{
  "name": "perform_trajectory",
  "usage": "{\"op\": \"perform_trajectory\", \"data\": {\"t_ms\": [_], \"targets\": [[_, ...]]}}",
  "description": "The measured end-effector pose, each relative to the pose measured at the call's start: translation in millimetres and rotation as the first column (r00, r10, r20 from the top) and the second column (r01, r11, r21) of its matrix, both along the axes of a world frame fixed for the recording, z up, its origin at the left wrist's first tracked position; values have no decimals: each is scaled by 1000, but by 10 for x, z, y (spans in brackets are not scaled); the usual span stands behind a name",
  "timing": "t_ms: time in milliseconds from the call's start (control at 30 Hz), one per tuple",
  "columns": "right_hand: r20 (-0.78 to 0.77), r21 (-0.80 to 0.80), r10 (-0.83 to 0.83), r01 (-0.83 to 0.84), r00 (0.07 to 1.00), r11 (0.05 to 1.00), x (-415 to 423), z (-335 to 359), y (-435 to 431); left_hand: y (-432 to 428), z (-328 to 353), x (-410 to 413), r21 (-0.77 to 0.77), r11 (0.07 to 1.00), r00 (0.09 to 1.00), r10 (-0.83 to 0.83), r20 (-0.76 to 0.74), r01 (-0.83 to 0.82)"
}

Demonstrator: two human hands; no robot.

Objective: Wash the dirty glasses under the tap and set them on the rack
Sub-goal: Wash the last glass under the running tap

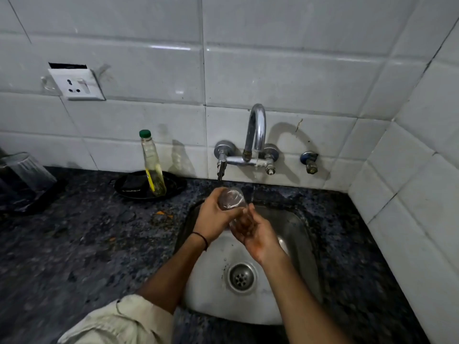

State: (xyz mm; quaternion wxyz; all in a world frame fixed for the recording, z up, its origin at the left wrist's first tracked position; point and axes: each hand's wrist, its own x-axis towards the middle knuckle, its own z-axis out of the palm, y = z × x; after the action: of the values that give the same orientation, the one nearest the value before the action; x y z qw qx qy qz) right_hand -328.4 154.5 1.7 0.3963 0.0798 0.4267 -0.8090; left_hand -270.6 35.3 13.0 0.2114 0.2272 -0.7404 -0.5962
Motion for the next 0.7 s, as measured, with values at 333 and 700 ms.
{"op": "perform_trajectory", "data": {"t_ms": [333, 700], "targets": [[-666, 682, 530, 139, 525, 718, 270, -169, 284, 92, 191, 198, -397, 914, 982, -5, 189, 81], [-806, 553, 424, 271, 412, 788, 543, -126, 151, 48, 253, 465, -435, 879, 971, -107, 214, 193]]}}
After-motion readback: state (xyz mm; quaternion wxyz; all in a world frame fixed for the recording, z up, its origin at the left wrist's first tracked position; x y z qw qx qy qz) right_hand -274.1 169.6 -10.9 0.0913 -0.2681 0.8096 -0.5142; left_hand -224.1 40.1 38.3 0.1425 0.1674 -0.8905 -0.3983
